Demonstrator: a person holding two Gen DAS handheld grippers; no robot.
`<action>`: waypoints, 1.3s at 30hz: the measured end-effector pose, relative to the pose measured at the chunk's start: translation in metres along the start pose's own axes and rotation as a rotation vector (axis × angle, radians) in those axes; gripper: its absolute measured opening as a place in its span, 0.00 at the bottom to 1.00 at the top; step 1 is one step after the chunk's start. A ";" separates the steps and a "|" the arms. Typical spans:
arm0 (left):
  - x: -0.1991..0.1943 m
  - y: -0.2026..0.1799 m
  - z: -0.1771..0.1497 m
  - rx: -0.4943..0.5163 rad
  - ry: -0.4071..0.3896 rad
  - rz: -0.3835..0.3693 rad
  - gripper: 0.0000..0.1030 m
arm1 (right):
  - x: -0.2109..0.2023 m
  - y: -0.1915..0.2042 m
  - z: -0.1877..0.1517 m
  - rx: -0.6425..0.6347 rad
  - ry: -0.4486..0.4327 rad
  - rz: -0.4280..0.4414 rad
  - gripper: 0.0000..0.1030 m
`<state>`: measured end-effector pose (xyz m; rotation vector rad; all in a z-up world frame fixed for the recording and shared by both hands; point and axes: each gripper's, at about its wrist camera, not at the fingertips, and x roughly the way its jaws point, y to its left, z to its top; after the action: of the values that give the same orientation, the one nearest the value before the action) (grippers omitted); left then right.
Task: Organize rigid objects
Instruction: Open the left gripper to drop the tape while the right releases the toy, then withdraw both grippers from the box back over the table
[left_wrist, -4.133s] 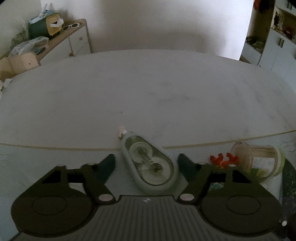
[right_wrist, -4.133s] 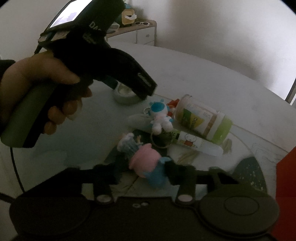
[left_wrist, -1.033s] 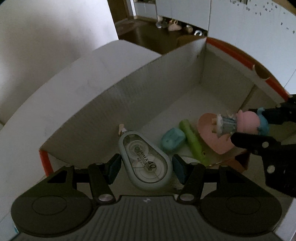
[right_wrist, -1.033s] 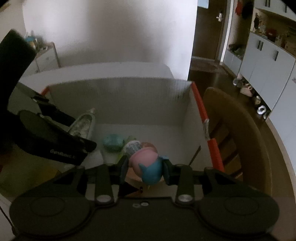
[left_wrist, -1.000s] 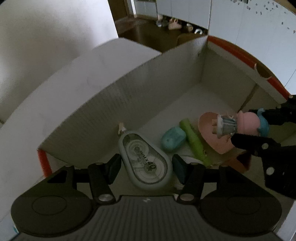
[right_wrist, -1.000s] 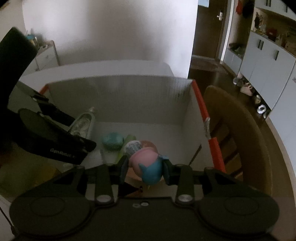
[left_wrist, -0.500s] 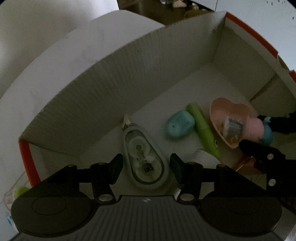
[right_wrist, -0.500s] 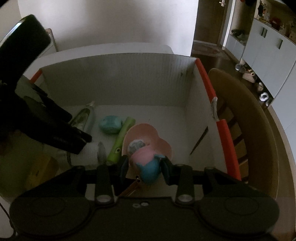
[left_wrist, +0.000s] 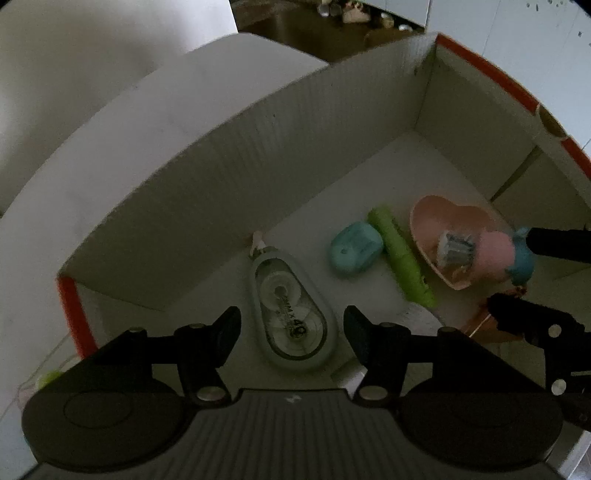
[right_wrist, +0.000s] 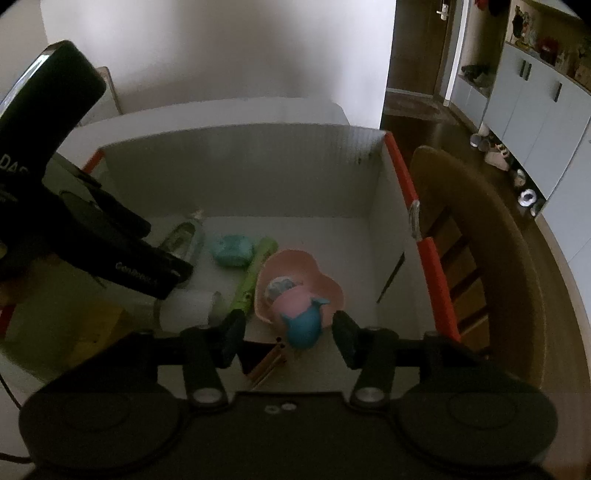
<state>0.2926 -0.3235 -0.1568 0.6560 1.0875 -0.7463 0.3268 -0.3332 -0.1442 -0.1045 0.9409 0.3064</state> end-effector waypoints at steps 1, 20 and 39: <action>-0.002 -0.001 0.001 -0.007 -0.005 -0.004 0.59 | -0.004 0.000 0.000 0.000 -0.008 0.002 0.52; -0.080 0.007 -0.027 -0.087 -0.244 -0.085 0.59 | -0.068 0.015 0.001 0.042 -0.121 0.055 0.68; -0.159 0.049 -0.102 -0.202 -0.456 -0.112 0.62 | -0.112 0.070 -0.007 0.070 -0.240 0.077 0.85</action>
<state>0.2335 -0.1815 -0.0357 0.2353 0.7675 -0.8211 0.2383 -0.2921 -0.0544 0.0329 0.7178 0.3488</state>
